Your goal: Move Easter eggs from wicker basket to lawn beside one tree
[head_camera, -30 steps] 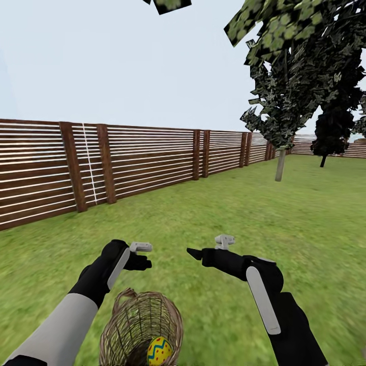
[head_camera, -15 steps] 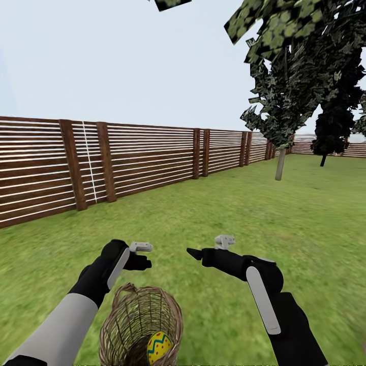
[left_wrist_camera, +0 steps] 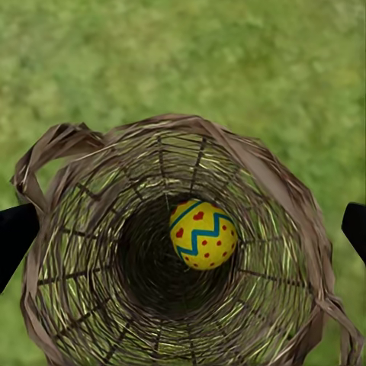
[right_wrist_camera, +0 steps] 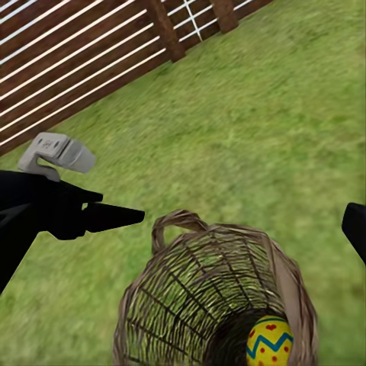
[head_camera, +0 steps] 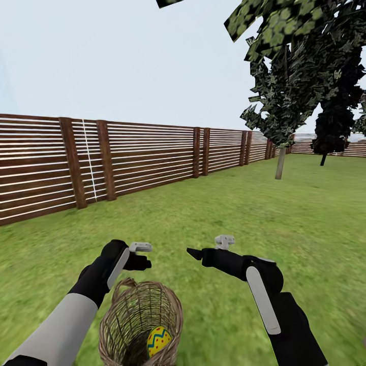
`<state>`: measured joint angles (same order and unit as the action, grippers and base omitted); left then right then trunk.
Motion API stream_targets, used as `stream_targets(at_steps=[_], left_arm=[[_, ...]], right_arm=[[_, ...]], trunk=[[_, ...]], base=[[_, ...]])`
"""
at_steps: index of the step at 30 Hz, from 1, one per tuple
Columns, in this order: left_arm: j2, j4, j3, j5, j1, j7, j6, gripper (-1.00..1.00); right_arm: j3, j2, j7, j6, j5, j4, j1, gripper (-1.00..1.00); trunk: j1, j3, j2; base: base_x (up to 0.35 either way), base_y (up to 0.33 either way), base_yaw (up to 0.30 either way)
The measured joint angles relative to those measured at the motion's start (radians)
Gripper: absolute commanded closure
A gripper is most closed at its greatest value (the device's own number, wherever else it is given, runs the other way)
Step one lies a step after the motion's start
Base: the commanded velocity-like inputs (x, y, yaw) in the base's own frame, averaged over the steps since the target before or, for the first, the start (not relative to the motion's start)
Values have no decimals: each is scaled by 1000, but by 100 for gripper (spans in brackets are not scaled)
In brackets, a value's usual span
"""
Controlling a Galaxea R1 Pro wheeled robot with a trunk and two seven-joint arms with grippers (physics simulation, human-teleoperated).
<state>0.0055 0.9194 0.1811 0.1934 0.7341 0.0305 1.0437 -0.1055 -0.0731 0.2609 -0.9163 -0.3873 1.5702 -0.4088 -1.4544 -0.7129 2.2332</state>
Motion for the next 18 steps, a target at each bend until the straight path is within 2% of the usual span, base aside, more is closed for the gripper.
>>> stream_targets(at_steps=[7,18], left_arm=[[0,-6,0,0,0,0,0,-100],[1,-105,0,0,5,1,0,-100]], right_arm=[[0,0,0,0,0,0,0,-100],[0,1,0,0,0,0,0,-100]], trunk=[[-27,-22,49],[-69,-56,126]], base=[[0,0,0],[0,0,0]])
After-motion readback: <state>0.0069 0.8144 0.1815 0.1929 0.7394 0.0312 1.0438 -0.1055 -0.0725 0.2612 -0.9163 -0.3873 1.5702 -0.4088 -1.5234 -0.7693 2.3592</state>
